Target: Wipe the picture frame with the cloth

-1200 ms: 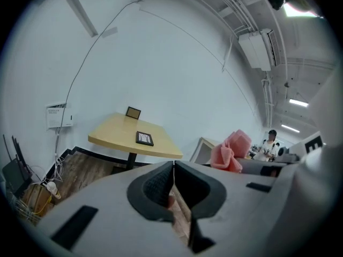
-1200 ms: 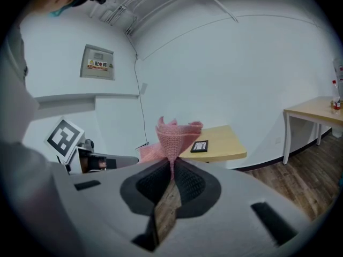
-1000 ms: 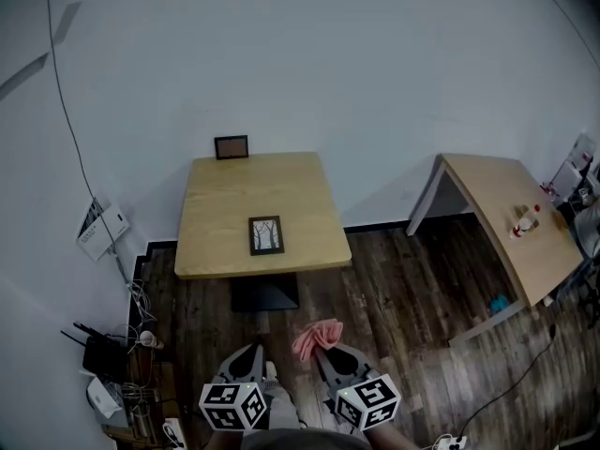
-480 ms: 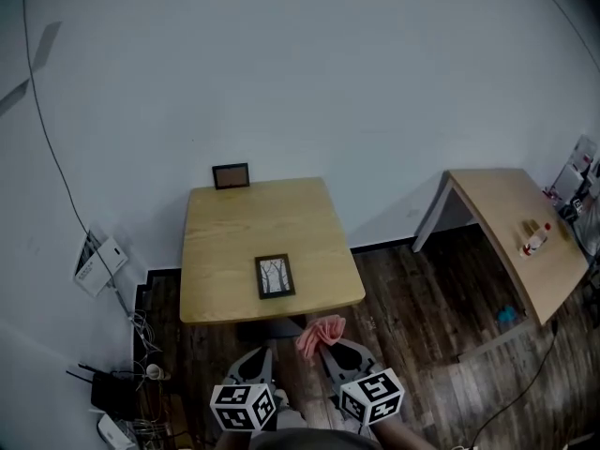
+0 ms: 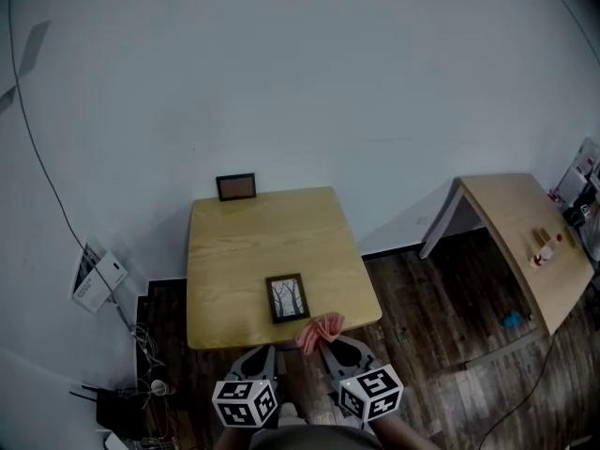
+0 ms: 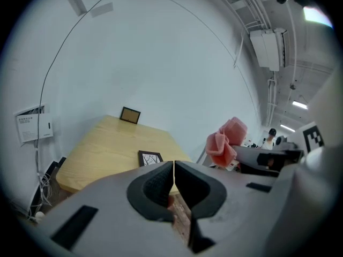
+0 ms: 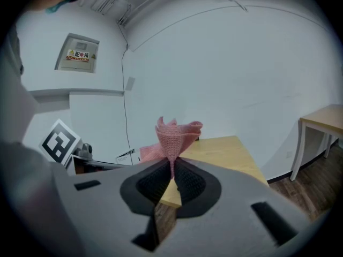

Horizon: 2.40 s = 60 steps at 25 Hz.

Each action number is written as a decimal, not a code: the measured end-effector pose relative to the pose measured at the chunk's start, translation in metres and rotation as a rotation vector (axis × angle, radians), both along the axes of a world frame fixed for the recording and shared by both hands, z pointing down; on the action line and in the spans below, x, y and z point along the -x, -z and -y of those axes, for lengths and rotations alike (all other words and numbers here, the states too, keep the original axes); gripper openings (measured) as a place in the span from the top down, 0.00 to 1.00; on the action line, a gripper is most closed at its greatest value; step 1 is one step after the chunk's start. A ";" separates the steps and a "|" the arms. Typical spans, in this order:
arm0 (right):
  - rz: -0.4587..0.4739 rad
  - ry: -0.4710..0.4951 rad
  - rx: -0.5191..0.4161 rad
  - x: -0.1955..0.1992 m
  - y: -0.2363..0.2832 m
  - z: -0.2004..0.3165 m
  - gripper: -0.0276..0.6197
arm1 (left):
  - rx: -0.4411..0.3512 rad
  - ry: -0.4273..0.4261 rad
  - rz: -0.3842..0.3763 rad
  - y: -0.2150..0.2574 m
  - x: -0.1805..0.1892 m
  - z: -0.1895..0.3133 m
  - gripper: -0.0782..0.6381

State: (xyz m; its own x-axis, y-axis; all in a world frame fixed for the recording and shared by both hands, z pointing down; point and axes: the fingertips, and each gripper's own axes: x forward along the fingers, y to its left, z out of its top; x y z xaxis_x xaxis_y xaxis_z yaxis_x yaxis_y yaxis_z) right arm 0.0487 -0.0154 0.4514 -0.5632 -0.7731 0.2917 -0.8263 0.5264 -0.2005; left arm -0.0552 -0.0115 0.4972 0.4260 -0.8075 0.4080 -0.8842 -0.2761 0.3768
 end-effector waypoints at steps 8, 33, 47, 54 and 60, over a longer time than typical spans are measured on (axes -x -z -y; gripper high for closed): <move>-0.001 -0.045 0.000 0.016 -0.009 0.044 0.94 | 0.031 -0.052 0.012 -0.019 0.012 0.035 0.88; -0.145 0.075 0.152 0.039 -0.092 0.160 0.94 | 0.294 -0.122 0.033 -0.129 -0.010 0.112 0.70; -0.249 0.240 0.278 0.067 -0.164 0.197 0.94 | 0.399 -0.105 0.102 -0.168 -0.009 0.139 0.75; -0.329 0.300 0.302 0.080 -0.188 0.205 0.94 | 0.416 -0.117 0.117 -0.171 -0.011 0.141 0.76; -0.444 0.341 0.327 0.087 -0.200 0.211 0.94 | 0.433 -0.122 0.117 -0.172 -0.011 0.142 0.76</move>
